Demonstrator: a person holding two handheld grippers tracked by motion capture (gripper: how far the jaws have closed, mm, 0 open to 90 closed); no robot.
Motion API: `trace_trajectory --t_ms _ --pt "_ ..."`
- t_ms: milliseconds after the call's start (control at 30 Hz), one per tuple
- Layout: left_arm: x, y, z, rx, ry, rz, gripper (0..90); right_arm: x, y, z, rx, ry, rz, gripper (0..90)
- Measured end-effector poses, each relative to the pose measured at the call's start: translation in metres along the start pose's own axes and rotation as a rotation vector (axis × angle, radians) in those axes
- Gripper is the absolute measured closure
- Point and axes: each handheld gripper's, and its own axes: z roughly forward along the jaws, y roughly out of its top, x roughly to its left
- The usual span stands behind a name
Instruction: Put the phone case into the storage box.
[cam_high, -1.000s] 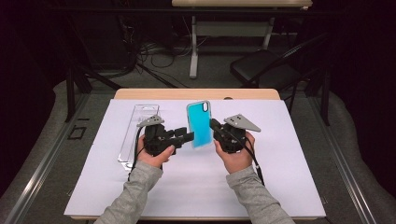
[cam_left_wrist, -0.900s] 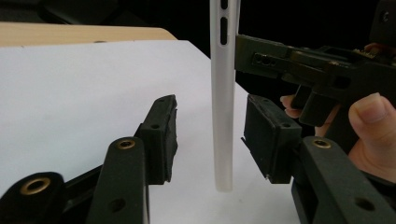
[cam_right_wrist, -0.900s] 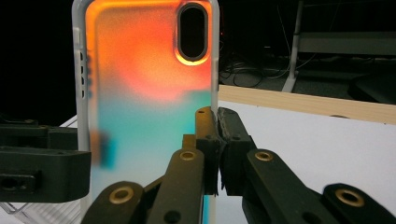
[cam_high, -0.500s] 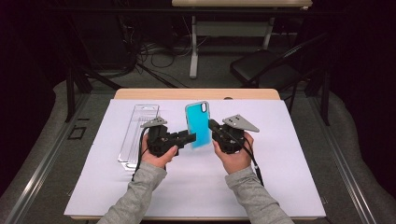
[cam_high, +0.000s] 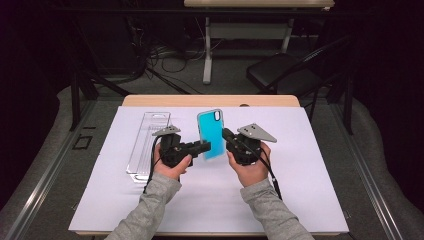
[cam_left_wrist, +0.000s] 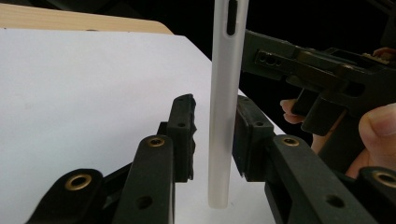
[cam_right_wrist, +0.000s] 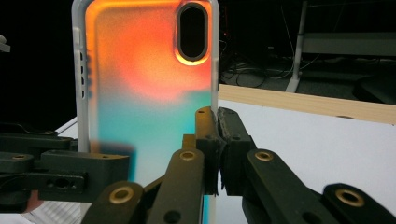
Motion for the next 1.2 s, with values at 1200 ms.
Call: trace_trajectory --t_ms 1200 --pt "-0.0017 -0.0001 0.0038 -0.008 -0.006 -0.036 80.9 -0.0006 -0.0015 0.0008 -0.002 0.009 0.003 87.9"
